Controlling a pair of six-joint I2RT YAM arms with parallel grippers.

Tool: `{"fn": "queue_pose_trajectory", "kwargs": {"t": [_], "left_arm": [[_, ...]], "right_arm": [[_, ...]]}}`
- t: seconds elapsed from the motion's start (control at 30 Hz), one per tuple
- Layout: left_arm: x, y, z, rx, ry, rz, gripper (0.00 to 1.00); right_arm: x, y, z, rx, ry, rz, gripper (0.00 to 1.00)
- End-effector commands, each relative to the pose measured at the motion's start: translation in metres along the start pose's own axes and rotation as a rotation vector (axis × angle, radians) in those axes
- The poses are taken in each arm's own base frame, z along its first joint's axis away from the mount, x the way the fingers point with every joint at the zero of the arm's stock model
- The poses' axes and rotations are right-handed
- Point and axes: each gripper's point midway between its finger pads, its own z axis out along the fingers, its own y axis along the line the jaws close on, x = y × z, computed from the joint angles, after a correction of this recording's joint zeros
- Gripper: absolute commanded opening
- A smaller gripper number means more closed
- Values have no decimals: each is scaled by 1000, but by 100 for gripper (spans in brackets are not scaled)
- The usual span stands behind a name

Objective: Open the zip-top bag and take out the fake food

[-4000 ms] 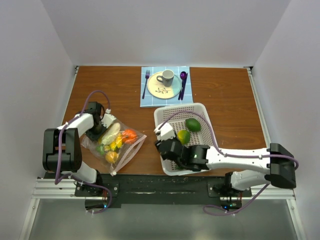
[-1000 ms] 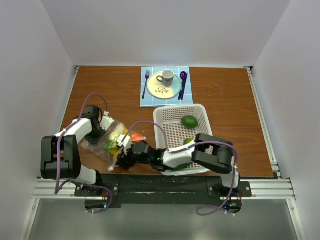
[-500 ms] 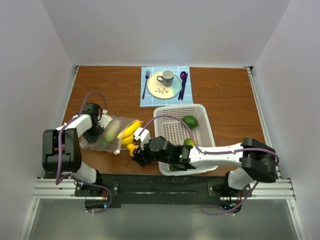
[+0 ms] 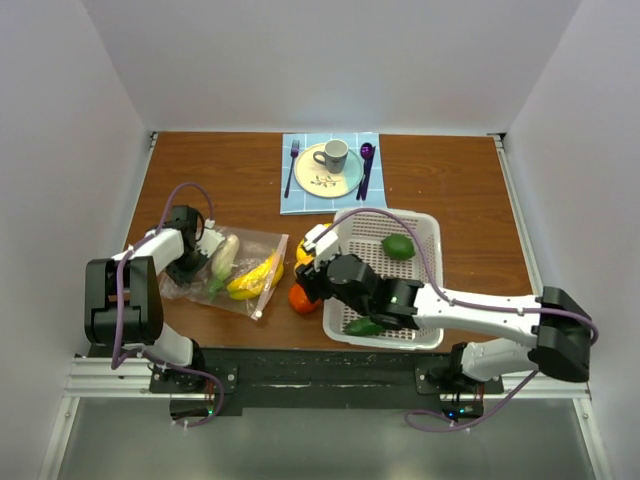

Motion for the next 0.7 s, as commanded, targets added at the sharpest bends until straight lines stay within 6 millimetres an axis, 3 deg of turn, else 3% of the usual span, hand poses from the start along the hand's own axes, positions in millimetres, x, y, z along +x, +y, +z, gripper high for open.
{"fn": "queue_pose_trajectory", "kwargs": {"t": [0.0, 0.2, 0.37, 0.4, 0.47, 0.5, 0.67], "left_arm": [[-3, -5, 9, 37, -15, -8, 0], [-3, -5, 8, 40, -21, -6, 0], [-4, -5, 8, 37, -24, -2, 0], [-4, -5, 8, 39, -24, -3, 0], [-4, -5, 8, 41, -26, -5, 0], [-4, -6, 8, 40, -25, -2, 0], [-3, -6, 9, 40, -25, 0, 0]], "right_arm": [[1, -62, -22, 258, -29, 18, 0], [12, -111, -39, 451, 4, 77, 2], [26, -131, -45, 547, 61, 94, 1], [25, -132, -45, 551, 65, 98, 19], [28, -135, -46, 566, 80, 103, 63], [28, -135, -45, 564, 83, 106, 98], [23, -125, -43, 481, 104, 101, 99]]}}
